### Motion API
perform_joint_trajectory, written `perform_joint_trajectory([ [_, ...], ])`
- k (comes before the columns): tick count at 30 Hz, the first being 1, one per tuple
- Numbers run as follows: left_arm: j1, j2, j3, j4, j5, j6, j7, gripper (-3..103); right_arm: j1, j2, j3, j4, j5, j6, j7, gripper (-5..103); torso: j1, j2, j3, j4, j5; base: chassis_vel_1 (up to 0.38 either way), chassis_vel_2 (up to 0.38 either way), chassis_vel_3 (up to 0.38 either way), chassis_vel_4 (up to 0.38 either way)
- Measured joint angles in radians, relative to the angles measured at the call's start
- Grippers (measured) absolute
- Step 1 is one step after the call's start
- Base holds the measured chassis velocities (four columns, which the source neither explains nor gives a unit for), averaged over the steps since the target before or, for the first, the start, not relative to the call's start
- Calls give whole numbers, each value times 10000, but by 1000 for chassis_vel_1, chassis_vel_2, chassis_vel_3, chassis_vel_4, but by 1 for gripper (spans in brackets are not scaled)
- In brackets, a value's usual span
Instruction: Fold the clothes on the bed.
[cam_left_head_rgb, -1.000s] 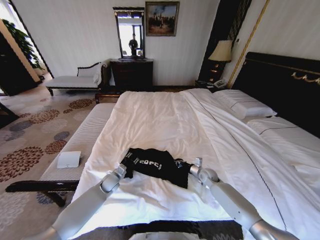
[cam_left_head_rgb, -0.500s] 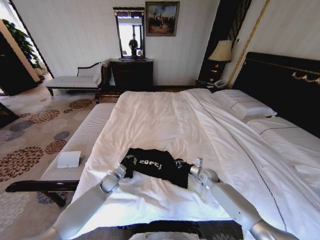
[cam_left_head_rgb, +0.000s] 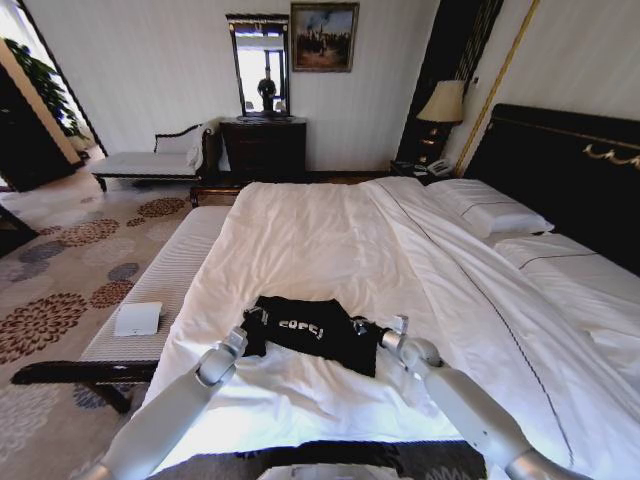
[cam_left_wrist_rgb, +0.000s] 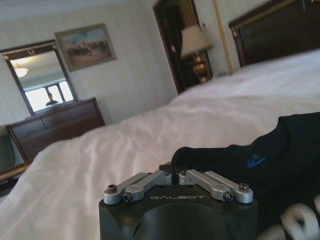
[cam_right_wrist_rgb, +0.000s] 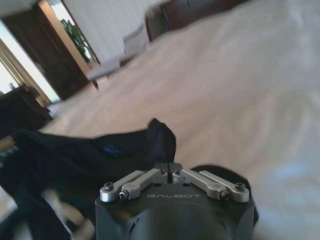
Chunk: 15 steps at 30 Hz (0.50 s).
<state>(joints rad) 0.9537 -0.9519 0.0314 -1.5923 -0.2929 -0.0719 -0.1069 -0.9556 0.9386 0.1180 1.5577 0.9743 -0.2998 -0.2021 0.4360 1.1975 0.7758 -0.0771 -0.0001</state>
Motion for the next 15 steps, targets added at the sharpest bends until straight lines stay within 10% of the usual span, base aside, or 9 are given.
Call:
perform_joint_trajectory([
  [15,-2989,417,290,-1380,-2153,1345,-607,1,1507,-1256,1052,3247,1955,-502,2070,0,1,0,0,-3,3,0,0,0,0],
])
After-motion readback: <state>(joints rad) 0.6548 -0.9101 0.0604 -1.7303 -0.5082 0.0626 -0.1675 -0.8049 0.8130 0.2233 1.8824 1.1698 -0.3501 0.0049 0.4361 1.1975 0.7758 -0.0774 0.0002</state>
